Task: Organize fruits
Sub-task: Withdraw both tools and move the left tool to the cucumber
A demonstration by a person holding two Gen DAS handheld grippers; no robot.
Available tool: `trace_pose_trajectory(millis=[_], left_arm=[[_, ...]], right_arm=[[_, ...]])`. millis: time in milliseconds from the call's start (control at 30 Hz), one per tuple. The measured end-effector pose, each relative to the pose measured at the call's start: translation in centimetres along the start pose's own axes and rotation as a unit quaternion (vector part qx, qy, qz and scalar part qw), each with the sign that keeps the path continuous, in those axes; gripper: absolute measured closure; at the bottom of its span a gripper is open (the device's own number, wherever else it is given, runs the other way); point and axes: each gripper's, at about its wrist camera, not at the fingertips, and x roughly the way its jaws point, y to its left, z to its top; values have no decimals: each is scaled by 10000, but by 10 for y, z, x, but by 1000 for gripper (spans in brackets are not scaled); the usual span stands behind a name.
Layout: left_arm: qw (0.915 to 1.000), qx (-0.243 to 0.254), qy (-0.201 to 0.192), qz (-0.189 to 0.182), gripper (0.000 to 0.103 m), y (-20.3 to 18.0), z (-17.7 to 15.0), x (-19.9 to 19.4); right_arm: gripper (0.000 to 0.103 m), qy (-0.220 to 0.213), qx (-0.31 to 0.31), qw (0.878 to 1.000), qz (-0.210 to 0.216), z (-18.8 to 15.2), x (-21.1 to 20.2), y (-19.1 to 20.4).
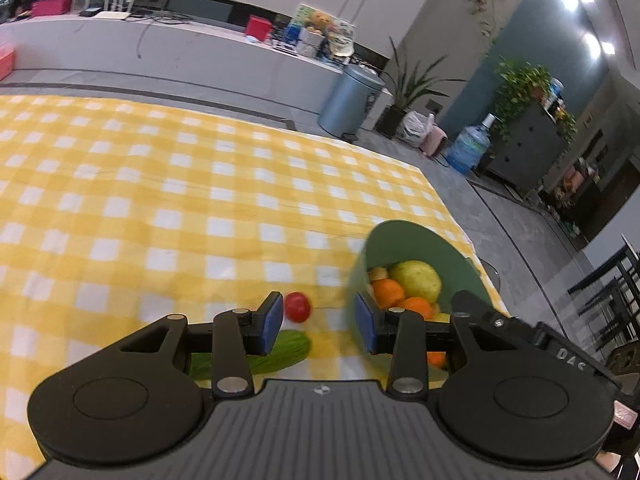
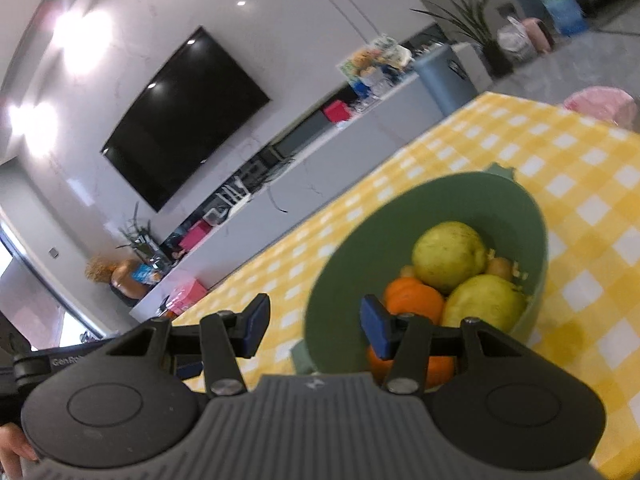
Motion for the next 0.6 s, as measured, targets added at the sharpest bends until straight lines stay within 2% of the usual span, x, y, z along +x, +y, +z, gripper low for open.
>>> trace_pose_trajectory(millis=[67, 133, 267, 400, 467, 600], left_arm=[[10000, 3, 0, 47, 58, 7, -5, -3], [9995, 228, 10, 202, 57, 10, -10, -3], [9870, 1409, -56, 766, 55, 3, -26, 3], [9799, 1908, -46, 588, 53, 3, -38, 12], [9736, 2237, -57, 452, 50, 2, -45, 17], [9513, 3066, -82, 321, 44, 0, -59, 28]], right_arm=[[54, 6, -218, 9997, 93, -1, 0, 8], [54, 44, -478, 9987, 146, -6, -1, 18], [54, 287, -782, 9965, 32, -16, 7, 31], [54, 421, -850, 9955, 54, -18, 12, 33], [54, 388, -859, 9955, 93, -19, 9, 33], [54, 400, -859, 9954, 147, -19, 9, 33]])
